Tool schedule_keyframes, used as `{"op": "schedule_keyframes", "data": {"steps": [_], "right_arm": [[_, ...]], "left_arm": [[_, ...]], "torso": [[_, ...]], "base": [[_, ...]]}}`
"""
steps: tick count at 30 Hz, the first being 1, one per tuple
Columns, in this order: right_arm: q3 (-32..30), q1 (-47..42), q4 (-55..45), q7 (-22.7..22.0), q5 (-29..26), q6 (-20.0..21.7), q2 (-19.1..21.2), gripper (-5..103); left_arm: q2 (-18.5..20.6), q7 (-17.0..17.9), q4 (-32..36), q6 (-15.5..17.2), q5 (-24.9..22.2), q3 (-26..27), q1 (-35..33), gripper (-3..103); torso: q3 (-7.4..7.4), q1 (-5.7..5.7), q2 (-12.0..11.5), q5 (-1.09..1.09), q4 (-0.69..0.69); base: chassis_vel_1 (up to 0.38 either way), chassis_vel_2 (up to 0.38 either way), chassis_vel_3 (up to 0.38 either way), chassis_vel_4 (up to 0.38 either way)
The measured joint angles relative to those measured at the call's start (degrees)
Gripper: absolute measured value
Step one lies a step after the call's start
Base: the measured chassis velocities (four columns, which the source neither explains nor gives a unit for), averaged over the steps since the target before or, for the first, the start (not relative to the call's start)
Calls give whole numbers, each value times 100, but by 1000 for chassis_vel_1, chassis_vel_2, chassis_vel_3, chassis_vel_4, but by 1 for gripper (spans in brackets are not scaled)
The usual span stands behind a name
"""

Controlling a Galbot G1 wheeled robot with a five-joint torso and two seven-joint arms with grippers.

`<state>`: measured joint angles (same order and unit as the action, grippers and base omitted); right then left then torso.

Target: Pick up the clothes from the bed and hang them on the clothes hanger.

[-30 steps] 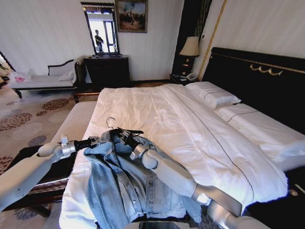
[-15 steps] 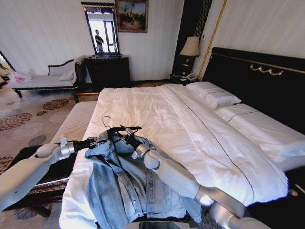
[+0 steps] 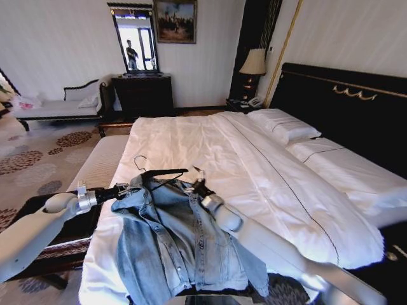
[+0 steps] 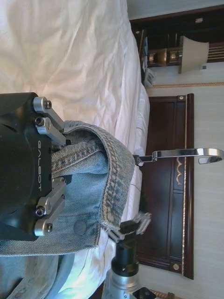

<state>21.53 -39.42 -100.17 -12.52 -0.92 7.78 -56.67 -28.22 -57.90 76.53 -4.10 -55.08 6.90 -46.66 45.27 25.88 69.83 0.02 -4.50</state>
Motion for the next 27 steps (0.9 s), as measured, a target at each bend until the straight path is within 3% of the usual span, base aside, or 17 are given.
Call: {"op": "schedule_keyframes", "data": {"steps": [2, 3, 5, 7, 8, 9, 10, 18, 20, 27], "right_arm": [[-19, -261, -286, -85, -566, 307, 274, 100], [-19, -261, -286, -85, -566, 307, 274, 100], [21, -402, -416, -189, -1108, 492, 361, 100], [64, -526, -495, -347, -1847, 714, 355, 100], [85, -592, -527, -609, -2702, 1012, 244, 100], [85, -592, -527, -609, -2702, 1012, 244, 100], [87, -590, -514, -747, -3044, 1139, 120, 100], [184, -338, -104, -898, -3243, 1219, -436, 100], [190, -284, 142, -1003, -3225, 1213, -730, 100], [151, -307, 350, -1268, -3372, 1269, -1051, 100]], "left_arm": [[-67, 4, 31, -26, 9, 207, -217, 19], [-67, 4, 31, -26, 9, 207, -217, 19], [-111, 19, 99, -28, 17, 362, -364, 19], [-150, 60, 207, -28, 24, 547, -537, 19], [-186, 86, 338, -28, 32, 772, -754, 19], [-186, 86, 338, -28, 32, 772, -754, 19], [-207, 108, 440, -28, 34, 957, -919, 19], [-278, 125, 592, -32, 101, 1368, -1360, 19], [-313, 121, 614, -54, 138, 1469, -1491, 19], [-378, 109, 753, -77, 178, 1642, -1723, 19]], "torso": [[0, 0, 0, -1, 2], [0, 0, 0, -1, 2], [0, 0, 0, -2, 4], [0, 0, 0, -1, 3], [0, -1, 0, -2, 2], [0, -1, 0, -2, 2], [0, -1, 0, -1, 3], [0, 0, 0, -2, 4], [0, 0, 0, -2, 3], [0, 0, 0, -3, 2]], "base": [[0, 0, 0, 0], [0, 0, 0, 0], [0, 0, 0, 0], [0, 0, 0, 0], [0, 0, 0, 0], [0, 0, 0, 0], [0, 0, 0, 0], [0, 0, 0, 0], [0, 0, 0, 0], [0, 0, 0, 0]]}}
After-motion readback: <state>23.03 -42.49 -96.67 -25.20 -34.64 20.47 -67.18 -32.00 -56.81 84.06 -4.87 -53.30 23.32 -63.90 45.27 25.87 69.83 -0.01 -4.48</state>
